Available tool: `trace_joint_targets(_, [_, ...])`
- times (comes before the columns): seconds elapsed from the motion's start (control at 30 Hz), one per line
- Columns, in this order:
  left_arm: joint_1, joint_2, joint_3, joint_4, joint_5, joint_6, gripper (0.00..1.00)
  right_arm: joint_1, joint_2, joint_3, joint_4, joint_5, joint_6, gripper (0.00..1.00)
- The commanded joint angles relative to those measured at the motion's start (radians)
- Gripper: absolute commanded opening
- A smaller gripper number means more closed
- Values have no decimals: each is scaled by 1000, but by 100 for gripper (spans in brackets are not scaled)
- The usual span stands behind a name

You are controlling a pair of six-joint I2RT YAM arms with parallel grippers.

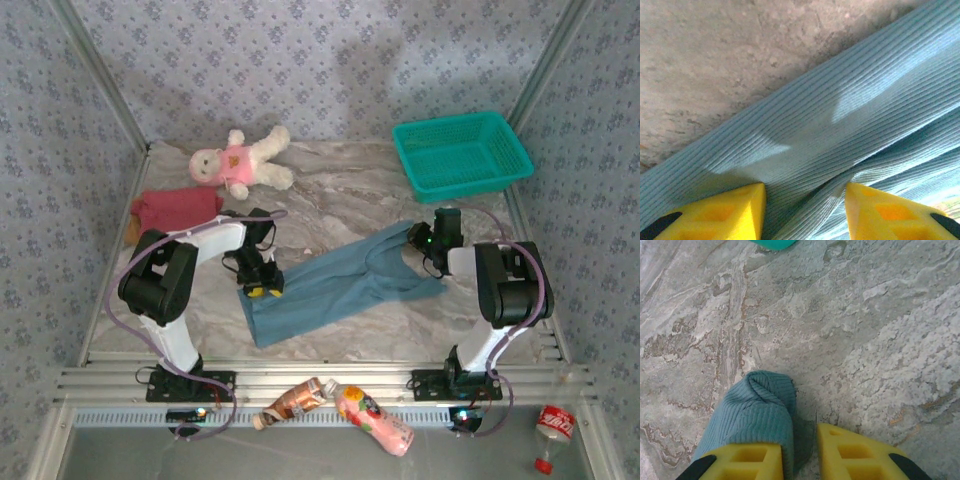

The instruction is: Fold and stack the tank tops

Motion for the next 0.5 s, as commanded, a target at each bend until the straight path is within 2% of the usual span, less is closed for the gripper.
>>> trace_joint_targets(0.0, [-1,-41,52,-65,20,21,46,-9,-39,10,-126,26,-43,28])
trace_joint_targets(0.23, [1,-75,130,-116,33,23,46,-18,-152,-3,-245,-5,-129,42])
trace_joint_targets(0.47, [33,-71,150,-108,9,26,46,-5,-319,-26,-389,-41,-179,42])
